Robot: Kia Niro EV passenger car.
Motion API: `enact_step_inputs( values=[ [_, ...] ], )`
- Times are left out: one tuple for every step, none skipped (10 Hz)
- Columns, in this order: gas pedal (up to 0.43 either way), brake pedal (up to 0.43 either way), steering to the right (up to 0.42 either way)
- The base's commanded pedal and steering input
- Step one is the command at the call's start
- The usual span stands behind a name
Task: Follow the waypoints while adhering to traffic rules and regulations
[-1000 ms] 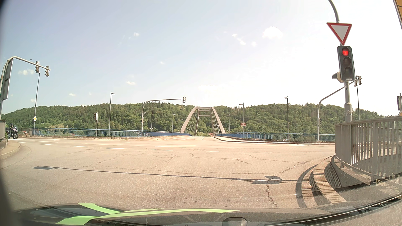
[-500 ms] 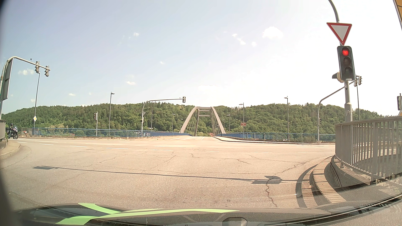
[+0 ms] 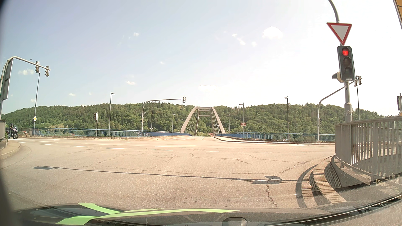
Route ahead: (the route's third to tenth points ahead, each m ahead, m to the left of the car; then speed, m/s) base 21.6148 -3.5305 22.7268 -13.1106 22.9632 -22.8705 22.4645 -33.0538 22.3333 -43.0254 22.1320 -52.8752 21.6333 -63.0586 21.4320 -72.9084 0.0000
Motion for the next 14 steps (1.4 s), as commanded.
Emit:
enact_step_inputs(
  values=[
    [0.000,0.390,0.036],
    [0.000,0.390,0.036],
    [0.000,0.390,0.038],
    [0.000,0.396,0.036],
    [0.000,0.396,0.036],
    [0.000,0.402,0.036],
    [0.000,0.402,0.036],
    [0.000,0.409,0.036],
    [0.000,0.402,0.036],
    [0.000,0.402,0.036],
    [0.000,0.402,0.035],
    [0.000,0.402,0.035],
    [0.000,0.409,0.035],
    [0.000,0.409,0.035]
  ],
)
